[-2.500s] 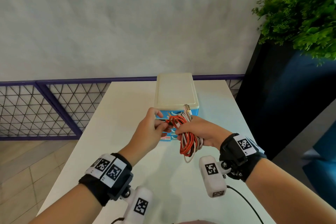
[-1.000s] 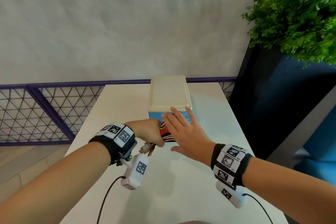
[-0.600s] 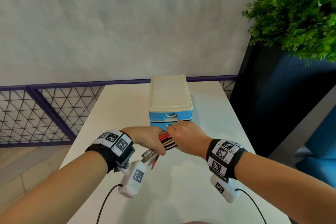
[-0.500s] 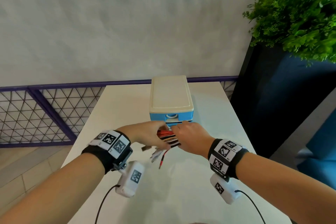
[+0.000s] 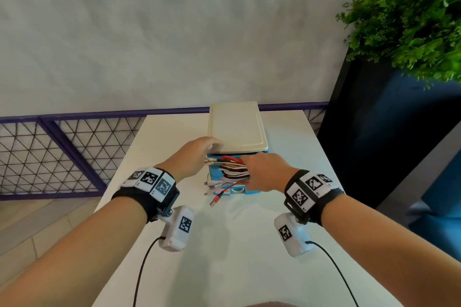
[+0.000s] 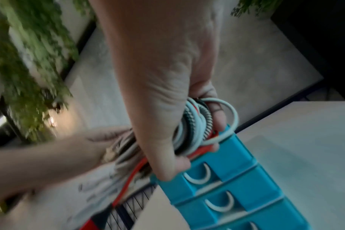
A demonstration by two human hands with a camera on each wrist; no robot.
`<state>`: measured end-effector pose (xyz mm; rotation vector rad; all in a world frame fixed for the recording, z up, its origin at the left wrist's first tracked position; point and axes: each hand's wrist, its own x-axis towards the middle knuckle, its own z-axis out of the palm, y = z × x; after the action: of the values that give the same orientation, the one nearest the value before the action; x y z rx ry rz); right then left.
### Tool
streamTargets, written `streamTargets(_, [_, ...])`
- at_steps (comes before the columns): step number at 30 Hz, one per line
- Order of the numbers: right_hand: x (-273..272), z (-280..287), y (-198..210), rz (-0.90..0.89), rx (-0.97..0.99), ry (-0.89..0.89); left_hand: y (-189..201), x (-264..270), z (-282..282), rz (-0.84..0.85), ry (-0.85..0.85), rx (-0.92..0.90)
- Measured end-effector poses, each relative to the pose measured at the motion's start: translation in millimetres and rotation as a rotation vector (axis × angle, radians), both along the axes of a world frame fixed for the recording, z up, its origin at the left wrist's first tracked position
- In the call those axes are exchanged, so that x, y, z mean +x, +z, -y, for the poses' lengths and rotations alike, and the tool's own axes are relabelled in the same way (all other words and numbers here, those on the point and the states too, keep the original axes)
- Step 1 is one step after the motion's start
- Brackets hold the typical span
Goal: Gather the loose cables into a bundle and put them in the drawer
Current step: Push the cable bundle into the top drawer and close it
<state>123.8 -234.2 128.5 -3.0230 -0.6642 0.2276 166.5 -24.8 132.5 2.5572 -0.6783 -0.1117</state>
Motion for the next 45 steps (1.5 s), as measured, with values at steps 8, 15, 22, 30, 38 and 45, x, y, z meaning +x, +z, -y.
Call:
streamTargets(8, [-16,17,53,-0.35,0.168,-0.061,-2,11,4,0.078,-0.071,0.067])
streamTargets(15, [0,23,84,-0.425,0.146,-0.361,1,9,2,-0.137,-0.127,0.208])
streamTargets(22, [-6,9,81,-0.584,-0.167,-0.335,-1,-1,5,-0.207,-0.12,0.293])
streamTargets(30, [9,-22,56,-0.52,-0.124,-0.383,0,-6,5,-0.205,-0.113,0.253])
streamTargets(38, [14,-42,19,-0.361,0.186,-0.446,11,-21,9,-0.269,-0.164,0.33])
streamTargets(45, [-9,-16,25,-0.596,0.659,-0.499,0,-16,4,-0.26,-0.18,0.311])
